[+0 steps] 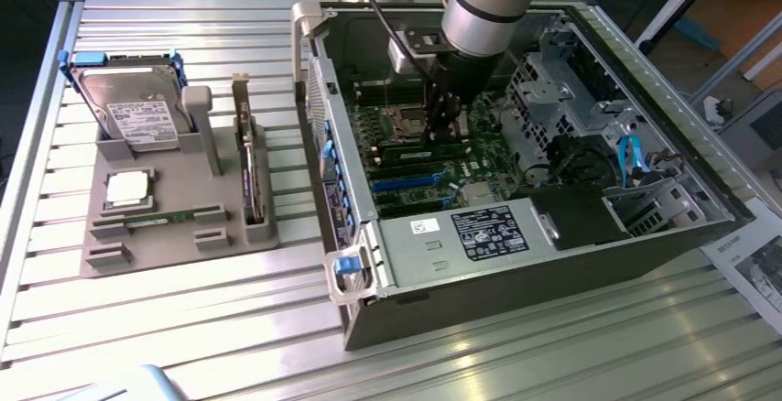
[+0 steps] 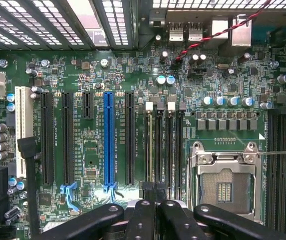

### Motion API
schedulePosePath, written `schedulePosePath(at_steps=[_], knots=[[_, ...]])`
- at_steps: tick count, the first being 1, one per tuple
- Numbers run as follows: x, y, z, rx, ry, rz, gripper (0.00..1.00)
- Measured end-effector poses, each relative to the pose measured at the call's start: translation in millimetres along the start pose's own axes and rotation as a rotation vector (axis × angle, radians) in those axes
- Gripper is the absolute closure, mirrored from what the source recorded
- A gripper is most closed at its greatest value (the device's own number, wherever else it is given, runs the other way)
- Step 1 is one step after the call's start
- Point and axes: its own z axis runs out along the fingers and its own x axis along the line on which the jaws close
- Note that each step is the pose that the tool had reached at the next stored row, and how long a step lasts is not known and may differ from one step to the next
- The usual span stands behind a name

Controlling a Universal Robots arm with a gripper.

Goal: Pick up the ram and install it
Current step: 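Press down the ram until it locks into place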

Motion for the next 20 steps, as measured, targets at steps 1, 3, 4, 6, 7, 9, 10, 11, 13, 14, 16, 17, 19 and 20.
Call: schedulePosePath(at_steps=[1,3,4,6,7,9,10,11,13,14,16,17,19,20], knots=[[0.0,0.0,0.0,0.0001,-0.0001,0.0,0.9],[0.0,0.0,1.5,0.001,-0.0003,0.0,0.9],[0.0,0.0,2.4,0.0014,-0.0003,0.0,0.9],[0.1,0.0,3.5,0.0017,0.0002,0.0,0.9],[0.1,0.0,4.1,0.0018,0.0002,0.0,0.9],[0.0,0.0,4.3,0.002,0.0,0.0,0.9],[0.0,0.0,4.4,0.002,-0.0002,0.0,0.9],[0.1,0.0,4.6,0.002,-0.0001,0.0,0.9],[0.1,0.0,5.6,0.0021,0.0,0.0,0.9],[0.1,0.0,5.9,0.0021,0.0001,0.0,0.9],[0.1,0.0,6.5,0.0022,0.0001,0.0,0.9],[0.1,-0.1,7.0,0.0023,0.0,0.0,0.9],[0.2,0.0,7.4,0.0022,0.0004,0.0,0.9],[0.2,0.0,7.7,0.0022,0.0002,0.0,0.9]])
